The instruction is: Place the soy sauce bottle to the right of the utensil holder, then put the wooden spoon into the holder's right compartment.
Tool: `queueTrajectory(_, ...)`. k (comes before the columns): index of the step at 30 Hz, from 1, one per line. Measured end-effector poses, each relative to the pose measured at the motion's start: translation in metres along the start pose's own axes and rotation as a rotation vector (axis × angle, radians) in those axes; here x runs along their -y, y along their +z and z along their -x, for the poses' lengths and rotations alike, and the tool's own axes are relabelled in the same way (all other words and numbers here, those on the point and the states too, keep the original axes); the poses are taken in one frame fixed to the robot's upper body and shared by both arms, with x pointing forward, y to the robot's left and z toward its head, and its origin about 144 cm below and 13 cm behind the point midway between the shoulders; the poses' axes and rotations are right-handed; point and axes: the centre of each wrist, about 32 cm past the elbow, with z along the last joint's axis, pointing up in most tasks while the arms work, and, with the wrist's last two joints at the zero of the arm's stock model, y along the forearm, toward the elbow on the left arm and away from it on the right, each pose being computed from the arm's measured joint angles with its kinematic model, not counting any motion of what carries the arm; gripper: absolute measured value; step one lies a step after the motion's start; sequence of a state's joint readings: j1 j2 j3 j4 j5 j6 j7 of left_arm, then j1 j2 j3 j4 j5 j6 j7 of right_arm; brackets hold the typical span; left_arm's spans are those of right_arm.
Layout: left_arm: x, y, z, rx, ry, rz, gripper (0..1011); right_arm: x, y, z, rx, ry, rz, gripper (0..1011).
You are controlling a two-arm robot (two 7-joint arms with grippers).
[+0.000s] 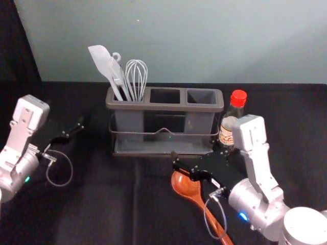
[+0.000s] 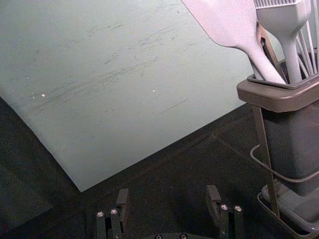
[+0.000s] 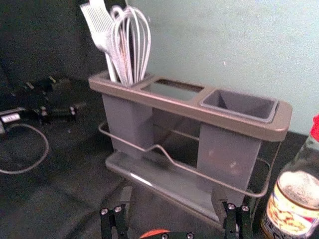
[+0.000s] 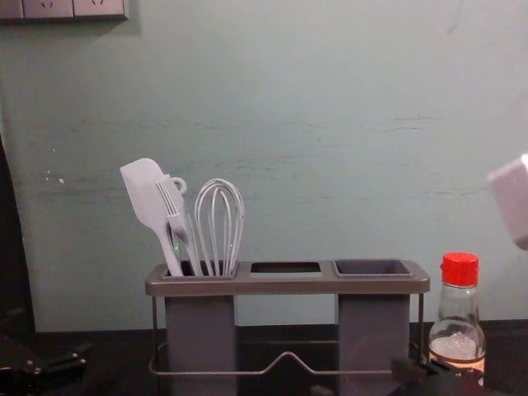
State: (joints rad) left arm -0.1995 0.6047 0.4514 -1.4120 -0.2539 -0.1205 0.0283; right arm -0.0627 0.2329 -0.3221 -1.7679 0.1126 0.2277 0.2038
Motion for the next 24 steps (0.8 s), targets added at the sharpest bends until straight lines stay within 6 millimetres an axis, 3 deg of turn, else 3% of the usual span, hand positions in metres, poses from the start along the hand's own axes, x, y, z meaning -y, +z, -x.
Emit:
queueTrajectory(12, 0.0, 0.0, 0.0, 0.0, 0.0, 0.0, 1000, -0.004, 0.04, 0.023, 0.009, -0.049, 0.307, 1003)
queueTrajectory(24, 0.0, 0.0, 0.0, 0.0, 0.0, 0.0, 1000, -0.013, 0.048, 0.024, -0.002, -0.057, 0.459, 1003)
